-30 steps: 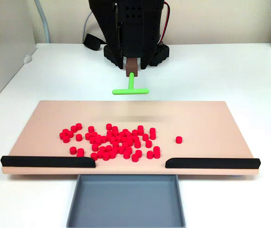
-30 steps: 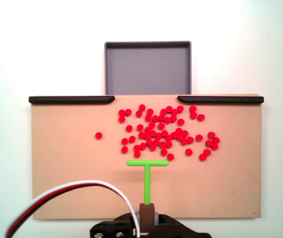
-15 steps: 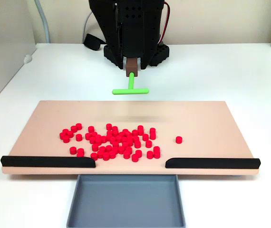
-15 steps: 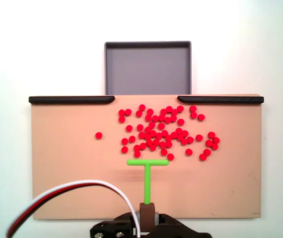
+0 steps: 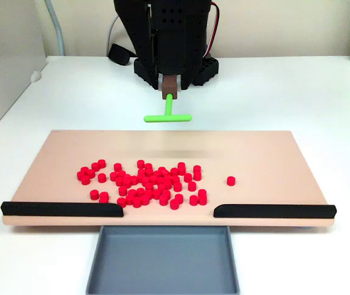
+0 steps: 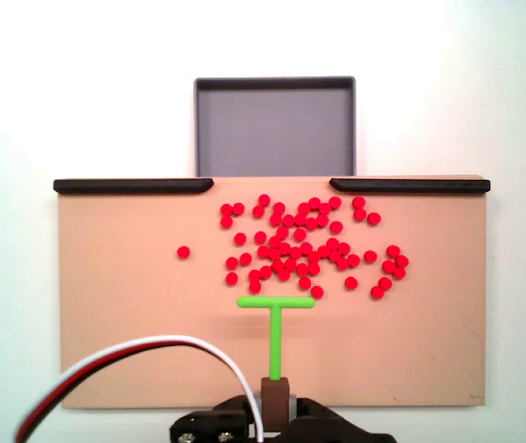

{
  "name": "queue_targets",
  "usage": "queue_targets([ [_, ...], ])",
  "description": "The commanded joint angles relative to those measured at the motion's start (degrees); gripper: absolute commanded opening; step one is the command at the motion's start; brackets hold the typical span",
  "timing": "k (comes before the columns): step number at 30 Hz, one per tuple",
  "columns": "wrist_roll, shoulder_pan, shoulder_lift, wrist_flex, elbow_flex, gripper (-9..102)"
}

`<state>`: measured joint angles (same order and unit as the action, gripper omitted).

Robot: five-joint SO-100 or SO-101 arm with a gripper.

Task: Gather the left side granules

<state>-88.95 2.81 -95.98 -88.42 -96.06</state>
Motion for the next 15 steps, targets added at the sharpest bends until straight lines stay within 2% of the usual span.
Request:
queue_targets([
  [1,0.0,0.3,-1.0,-0.2,1.3,0],
  [15,0.4,0.0,-0.9,-0.2,1.3,0],
])
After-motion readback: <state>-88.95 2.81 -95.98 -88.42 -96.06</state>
